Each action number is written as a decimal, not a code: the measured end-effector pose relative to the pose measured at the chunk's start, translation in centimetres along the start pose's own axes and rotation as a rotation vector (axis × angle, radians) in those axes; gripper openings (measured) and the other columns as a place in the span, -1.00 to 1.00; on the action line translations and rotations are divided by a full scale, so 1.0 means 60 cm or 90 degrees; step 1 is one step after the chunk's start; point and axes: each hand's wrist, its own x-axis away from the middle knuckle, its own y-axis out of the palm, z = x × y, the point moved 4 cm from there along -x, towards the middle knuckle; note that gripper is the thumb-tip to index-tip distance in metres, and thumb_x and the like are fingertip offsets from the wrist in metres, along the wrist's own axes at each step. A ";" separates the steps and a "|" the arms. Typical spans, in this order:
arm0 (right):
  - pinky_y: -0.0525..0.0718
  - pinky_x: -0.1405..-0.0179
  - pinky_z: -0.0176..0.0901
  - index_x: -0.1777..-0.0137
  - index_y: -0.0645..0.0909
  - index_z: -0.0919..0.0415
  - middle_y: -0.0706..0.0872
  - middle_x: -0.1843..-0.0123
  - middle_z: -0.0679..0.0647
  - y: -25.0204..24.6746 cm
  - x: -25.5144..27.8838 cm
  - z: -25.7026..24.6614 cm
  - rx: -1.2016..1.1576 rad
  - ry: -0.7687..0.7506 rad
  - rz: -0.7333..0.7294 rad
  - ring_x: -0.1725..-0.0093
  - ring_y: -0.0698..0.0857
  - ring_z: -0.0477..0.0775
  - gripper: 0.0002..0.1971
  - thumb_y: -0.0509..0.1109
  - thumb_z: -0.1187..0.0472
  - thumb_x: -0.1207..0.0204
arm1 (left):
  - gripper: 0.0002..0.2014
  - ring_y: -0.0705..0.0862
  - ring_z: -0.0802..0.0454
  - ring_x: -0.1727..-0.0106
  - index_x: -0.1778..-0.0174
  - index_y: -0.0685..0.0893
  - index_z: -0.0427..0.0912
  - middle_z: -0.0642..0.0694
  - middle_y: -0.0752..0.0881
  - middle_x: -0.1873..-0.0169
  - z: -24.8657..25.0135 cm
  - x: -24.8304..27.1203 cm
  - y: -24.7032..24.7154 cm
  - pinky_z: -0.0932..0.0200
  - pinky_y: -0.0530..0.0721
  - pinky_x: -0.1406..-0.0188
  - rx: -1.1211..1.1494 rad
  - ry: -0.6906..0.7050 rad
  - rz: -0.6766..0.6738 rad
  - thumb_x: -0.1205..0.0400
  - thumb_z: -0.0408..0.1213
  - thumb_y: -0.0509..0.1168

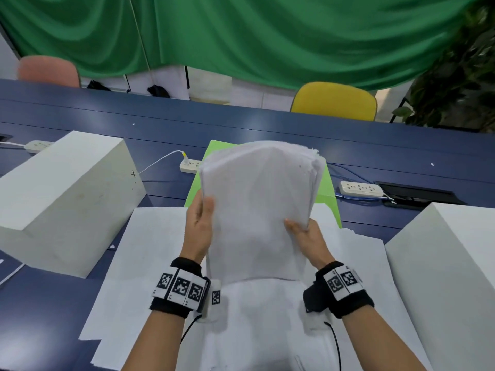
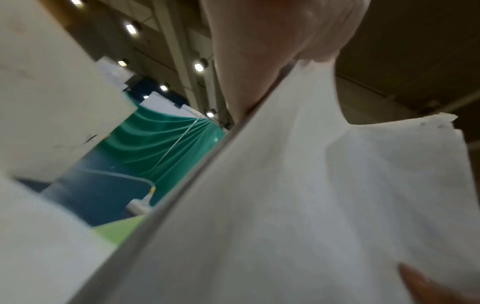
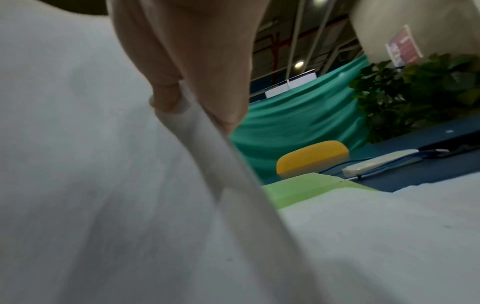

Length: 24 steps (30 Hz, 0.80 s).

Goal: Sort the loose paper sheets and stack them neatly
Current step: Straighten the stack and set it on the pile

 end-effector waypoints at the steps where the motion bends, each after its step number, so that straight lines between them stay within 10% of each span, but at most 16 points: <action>1: 0.66 0.02 0.01 -0.14 0.65 0.37 0.75 0.01 0.22 -0.008 -0.005 -0.001 0.017 -0.004 0.007 0.03 0.72 0.13 -0.56 0.40 0.02 -0.43 | -0.61 0.68 0.23 0.02 -0.24 0.56 -0.11 0.08 0.72 -0.01 -0.022 -0.005 -0.016 0.39 0.62 0.07 0.001 -0.030 0.037 -0.65 0.01 0.02; 4: 0.59 0.03 -0.10 -0.22 0.60 0.37 0.71 -0.01 0.21 -0.036 -0.024 0.023 0.087 0.064 0.010 0.01 0.69 0.15 -0.69 0.32 0.18 -0.58 | -0.62 0.64 -0.09 -0.06 -0.22 0.56 -0.26 -0.24 0.68 -0.16 -0.122 -0.002 -0.072 0.07 0.62 -0.07 -0.097 -0.221 0.132 -0.75 -0.07 -0.01; 7: 0.51 0.05 -0.18 -0.26 0.58 0.38 0.69 -0.03 0.21 -0.046 -0.021 0.100 0.215 0.177 -0.034 0.02 0.65 0.12 -0.70 0.26 0.26 -0.61 | -0.77 0.60 -0.24 -0.19 0.11 0.62 -0.30 -0.39 0.65 -0.13 -0.217 0.033 -0.086 0.02 0.48 -0.22 -0.428 -0.396 -0.015 -0.71 -0.25 0.13; 12: 0.56 -0.12 -0.04 -0.19 0.62 0.36 0.72 -0.12 0.26 -0.048 0.005 0.202 0.353 0.236 -0.066 -0.06 0.66 0.20 -0.72 0.25 0.20 -0.61 | -0.76 0.51 -0.11 0.00 0.36 0.44 -0.20 -0.11 0.50 0.32 -0.256 0.065 -0.063 0.17 0.37 0.14 -0.521 -0.409 -0.075 -0.64 -0.40 0.17; 16: 0.53 -0.12 -0.08 -0.23 0.61 0.34 0.70 -0.17 0.27 -0.047 0.004 0.201 0.340 0.248 -0.044 -0.17 0.66 0.25 -0.71 0.25 0.19 -0.61 | -0.60 0.50 -0.27 -0.37 -0.35 0.45 -0.51 -0.41 0.53 -0.31 -0.261 0.064 -0.048 0.05 0.43 -0.31 -0.533 -0.455 -0.111 -0.65 -0.34 0.22; 21: 0.50 -0.16 -0.09 -0.25 0.58 0.33 0.68 -0.22 0.28 -0.046 0.009 0.206 0.347 0.246 -0.025 -0.22 0.63 0.27 -0.69 0.24 0.17 -0.62 | -0.92 0.61 -0.15 0.07 0.17 0.53 -0.32 -0.23 0.58 0.18 -0.251 0.074 -0.025 0.15 0.50 0.14 -0.456 -0.402 -0.105 -0.58 -0.39 0.27; 24: 0.51 -0.15 -0.07 -0.22 0.60 0.34 0.69 -0.19 0.29 -0.045 0.009 0.204 0.356 0.245 -0.013 -0.20 0.64 0.28 -0.71 0.25 0.18 -0.61 | -0.48 0.50 -0.23 -0.33 -0.47 0.33 -0.25 -0.31 0.47 -0.29 -0.254 0.085 -0.029 0.05 0.47 -0.29 -0.394 -0.377 -0.062 -0.58 -0.45 0.29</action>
